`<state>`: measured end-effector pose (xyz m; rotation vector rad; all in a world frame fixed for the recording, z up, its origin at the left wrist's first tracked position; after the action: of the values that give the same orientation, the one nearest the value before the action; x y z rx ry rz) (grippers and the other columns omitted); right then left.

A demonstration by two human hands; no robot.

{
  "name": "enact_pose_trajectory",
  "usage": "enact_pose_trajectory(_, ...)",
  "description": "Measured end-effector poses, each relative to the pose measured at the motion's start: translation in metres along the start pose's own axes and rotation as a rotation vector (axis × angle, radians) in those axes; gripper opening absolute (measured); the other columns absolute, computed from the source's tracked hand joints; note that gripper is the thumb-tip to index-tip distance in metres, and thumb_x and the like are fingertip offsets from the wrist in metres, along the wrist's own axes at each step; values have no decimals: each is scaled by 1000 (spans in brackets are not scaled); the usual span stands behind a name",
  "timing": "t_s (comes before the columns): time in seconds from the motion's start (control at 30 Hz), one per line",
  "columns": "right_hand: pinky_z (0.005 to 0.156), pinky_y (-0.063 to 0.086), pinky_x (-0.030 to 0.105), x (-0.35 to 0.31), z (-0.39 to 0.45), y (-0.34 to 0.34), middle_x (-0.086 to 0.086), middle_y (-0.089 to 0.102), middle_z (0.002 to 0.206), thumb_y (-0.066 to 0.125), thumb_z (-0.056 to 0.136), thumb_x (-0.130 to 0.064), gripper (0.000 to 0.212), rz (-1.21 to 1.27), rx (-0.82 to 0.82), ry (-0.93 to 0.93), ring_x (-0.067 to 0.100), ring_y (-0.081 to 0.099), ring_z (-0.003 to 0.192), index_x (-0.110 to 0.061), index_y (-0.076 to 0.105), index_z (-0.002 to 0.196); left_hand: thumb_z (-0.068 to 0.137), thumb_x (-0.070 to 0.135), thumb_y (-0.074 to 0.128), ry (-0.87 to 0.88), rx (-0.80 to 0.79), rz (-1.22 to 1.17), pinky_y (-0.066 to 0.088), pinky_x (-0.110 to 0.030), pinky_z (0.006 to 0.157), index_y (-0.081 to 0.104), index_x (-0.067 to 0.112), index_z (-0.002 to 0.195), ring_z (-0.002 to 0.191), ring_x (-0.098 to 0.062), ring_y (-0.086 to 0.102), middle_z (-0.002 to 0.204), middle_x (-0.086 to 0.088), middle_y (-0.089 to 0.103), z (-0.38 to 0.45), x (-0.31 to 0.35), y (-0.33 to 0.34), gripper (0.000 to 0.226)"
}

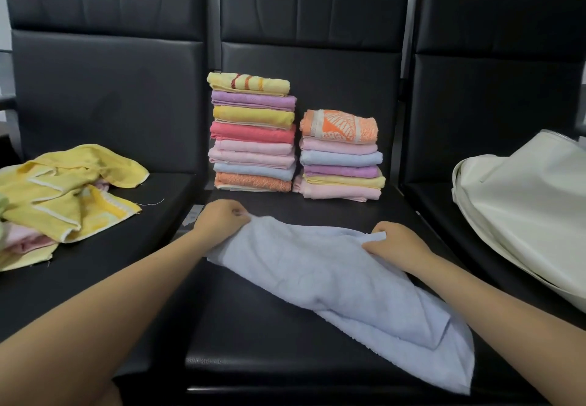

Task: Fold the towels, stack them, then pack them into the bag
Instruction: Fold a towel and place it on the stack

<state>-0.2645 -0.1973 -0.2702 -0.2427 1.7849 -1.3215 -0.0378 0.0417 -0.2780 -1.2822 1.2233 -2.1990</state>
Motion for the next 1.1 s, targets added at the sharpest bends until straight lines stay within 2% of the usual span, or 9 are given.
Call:
enact_pose_trajectory(0.13, 67, 45, 33, 1, -1, -2, -3, 63, 85, 62, 84, -21, 4, 5, 70, -75, 17, 59, 80, -20, 59, 82, 92, 37, 59, -19, -35, 134, 41, -38, 99, 67, 24, 110, 116, -27, 46, 114, -6, 55, -6, -6, -2, 23)
enact_pose_trajectory(0.37, 61, 39, 27, 2, -7, -8, -2, 56, 81, 67, 84, -24, 23, -106, 21, -112, 14, 52, 72, -17, 54, 66, 90, 34, 63, -2, -155, 158, 42, -31, 94, 63, 21, 115, 108, -21, 55, 116, -6, 57, -8, -15, -18, 29)
enact_pose_trajectory(0.6, 79, 47, 29, -5, -13, -10, 2, 59, 103, 65, 86, -19, 22, -76, -110, -33, 18, 57, 97, -13, 56, 105, 92, 36, 58, -87, -278, 282, 41, -30, 71, 62, 10, 78, 79, -21, 53, 95, -13, 67, -14, -15, -35, 30)
enact_pose_trajectory(0.67, 78, 47, 29, -8, -14, -8, 2, 59, 101, 60, 89, -17, 14, -105, -132, -21, 18, 58, 96, -13, 59, 102, 96, 39, 51, -106, -325, 346, 38, -29, 71, 58, 11, 80, 83, -21, 53, 99, -12, 62, -22, -13, -37, 33)
enact_pose_trajectory(0.73, 67, 42, 27, -9, -15, -9, 1, 56, 84, 55, 90, -17, 8, -107, -135, -28, 14, 53, 76, -13, 57, 83, 101, 35, 40, -109, -338, 353, 36, -30, 77, 58, 6, 100, 93, -23, 52, 109, -12, 58, -31, -6, -40, 35)
enact_pose_trajectory(0.8, 56, 34, 23, -11, -21, -16, -1, 51, 72, 54, 92, -15, 20, 49, -124, -36, 11, 45, 63, -15, 55, 72, 103, 30, 35, -102, -282, 273, 36, -32, 78, 57, 1, 102, 92, -24, 52, 105, -12, 57, -39, 2, -47, 36)
enact_pose_trajectory(0.93, 58, 45, 18, -23, -46, -47, -6, 64, 90, 57, 97, -20, 7, 613, 11, -102, 5, 59, 79, -20, 64, 99, 102, 28, 37, -81, -28, -55, 31, -32, 63, 39, 16, 70, 72, -15, 41, 78, -1, 45, -50, 19, -73, 34)
enact_pose_trajectory(1.0, 57, 44, 17, -34, -52, -63, -10, 61, 88, 58, 97, -26, 5, 762, 151, -119, 4, 58, 79, -23, 61, 99, 101, 30, 40, -64, 79, -266, 30, -30, 60, 38, 18, 70, 69, -13, 39, 74, 2, 41, -56, 33, -89, 34)
enact_pose_trajectory(1.1, 66, 47, 26, -57, -58, -88, -5, 63, 91, 56, 97, -26, 11, 955, 263, -119, 12, 61, 84, -19, 61, 103, 100, 35, 44, -11, 124, -569, 38, -31, 73, 54, 19, 84, 80, -12, 51, 87, 2, 54, -64, 61, -116, 24)
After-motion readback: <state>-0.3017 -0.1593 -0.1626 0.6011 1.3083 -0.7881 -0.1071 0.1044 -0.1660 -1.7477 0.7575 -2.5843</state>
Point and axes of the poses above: each hand's wrist, its own z-axis towards the middle knuckle, its own y-axis out of the palm, x = y × z, the point moved 1 cm from there along z, towards the middle knuckle
